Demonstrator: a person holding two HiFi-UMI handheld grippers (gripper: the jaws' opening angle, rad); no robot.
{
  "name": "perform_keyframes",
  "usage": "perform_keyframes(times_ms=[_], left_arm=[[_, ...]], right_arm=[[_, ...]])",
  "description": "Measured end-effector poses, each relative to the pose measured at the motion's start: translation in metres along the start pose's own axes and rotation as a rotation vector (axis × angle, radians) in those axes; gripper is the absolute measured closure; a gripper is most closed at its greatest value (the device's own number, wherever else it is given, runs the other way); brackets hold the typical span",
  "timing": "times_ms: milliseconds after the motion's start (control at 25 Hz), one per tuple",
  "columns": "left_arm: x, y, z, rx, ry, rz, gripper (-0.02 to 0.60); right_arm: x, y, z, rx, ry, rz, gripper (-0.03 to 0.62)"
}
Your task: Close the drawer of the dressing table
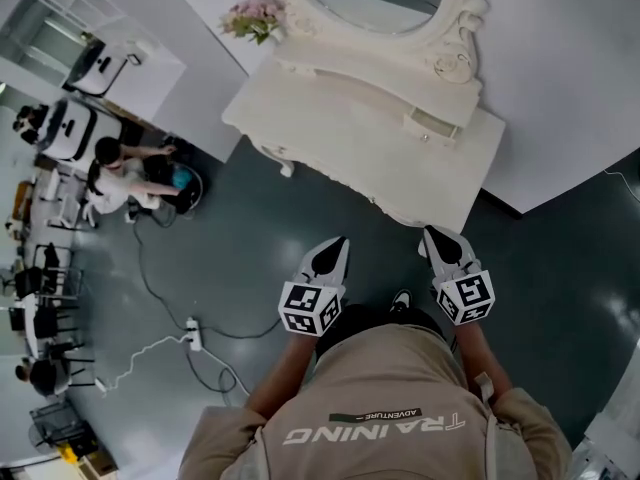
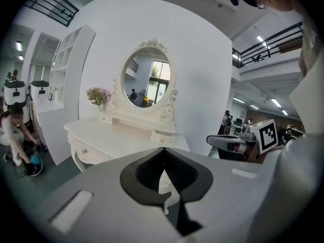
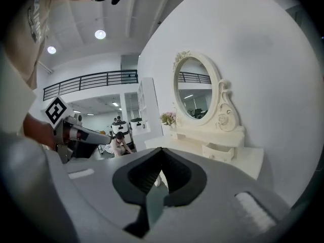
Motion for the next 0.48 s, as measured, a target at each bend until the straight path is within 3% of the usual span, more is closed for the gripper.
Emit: perform_keyframes(times_ms=[320,480], left_arm=[[-0.025,-0.006,-0.035,0.022,0.032,-0.015,0.563],[-0.046,-0.015,-0.061,-0.092,0.062,-0.023,0.563]], right_arm=[[-0.038,-0.006,0.013,-0.092,0.045,-0.001,0.592],[-0.064,-0.005,0.009,-0.083,0.105,-0.019,0.592]])
Point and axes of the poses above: the fingertips, and each gripper's own axes: x backward along the fingers, z to its right, y out of its underside, the point moved 6 cm from there along x, backward along the fingers, and after that the axes turned 7 degrees about -y, right-handed, at the moved point
